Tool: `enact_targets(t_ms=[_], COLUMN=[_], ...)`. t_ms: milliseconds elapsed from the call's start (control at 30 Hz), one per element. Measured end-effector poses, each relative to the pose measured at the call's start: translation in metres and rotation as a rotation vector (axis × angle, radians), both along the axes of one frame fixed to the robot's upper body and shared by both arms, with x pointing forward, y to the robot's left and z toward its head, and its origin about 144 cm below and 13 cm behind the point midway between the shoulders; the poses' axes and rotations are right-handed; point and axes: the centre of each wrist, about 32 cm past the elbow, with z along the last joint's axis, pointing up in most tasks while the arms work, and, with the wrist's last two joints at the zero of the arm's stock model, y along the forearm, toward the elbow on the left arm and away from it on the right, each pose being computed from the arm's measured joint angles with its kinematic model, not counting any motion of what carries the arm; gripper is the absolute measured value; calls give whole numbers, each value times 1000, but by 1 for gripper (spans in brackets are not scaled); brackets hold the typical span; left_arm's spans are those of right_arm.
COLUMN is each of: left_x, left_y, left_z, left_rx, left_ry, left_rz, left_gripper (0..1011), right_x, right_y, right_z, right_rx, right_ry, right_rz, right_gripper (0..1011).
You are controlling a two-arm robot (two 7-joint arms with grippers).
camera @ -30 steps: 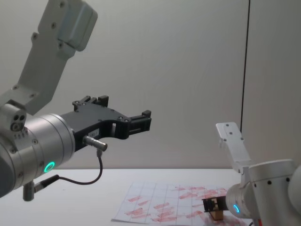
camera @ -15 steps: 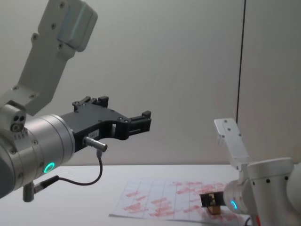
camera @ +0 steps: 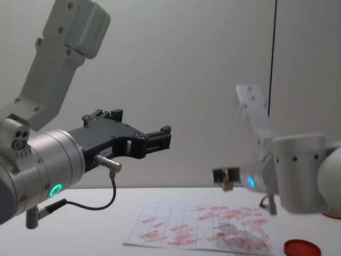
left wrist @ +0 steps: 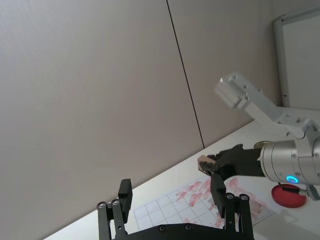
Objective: Use the one hand to pick up the stamp and affix it onto the A4 paper.
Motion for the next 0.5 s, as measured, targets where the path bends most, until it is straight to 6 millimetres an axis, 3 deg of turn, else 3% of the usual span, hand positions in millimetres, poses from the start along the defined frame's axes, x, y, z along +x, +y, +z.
enact_targets(t_ms=[267,500], left_x=[0,0], left_y=[0,0], left_z=[0,0], left_rx=[0,0], left_ry=[0,0], left_rz=[0,0], left_gripper=[993,993], right_x=[-14,-27], right_y=[-3,-14], right_z=[31,44], right_rx=[29,25], right_ry=[-66,-83], right_rz=[-10,-42], right_gripper=[223,223])
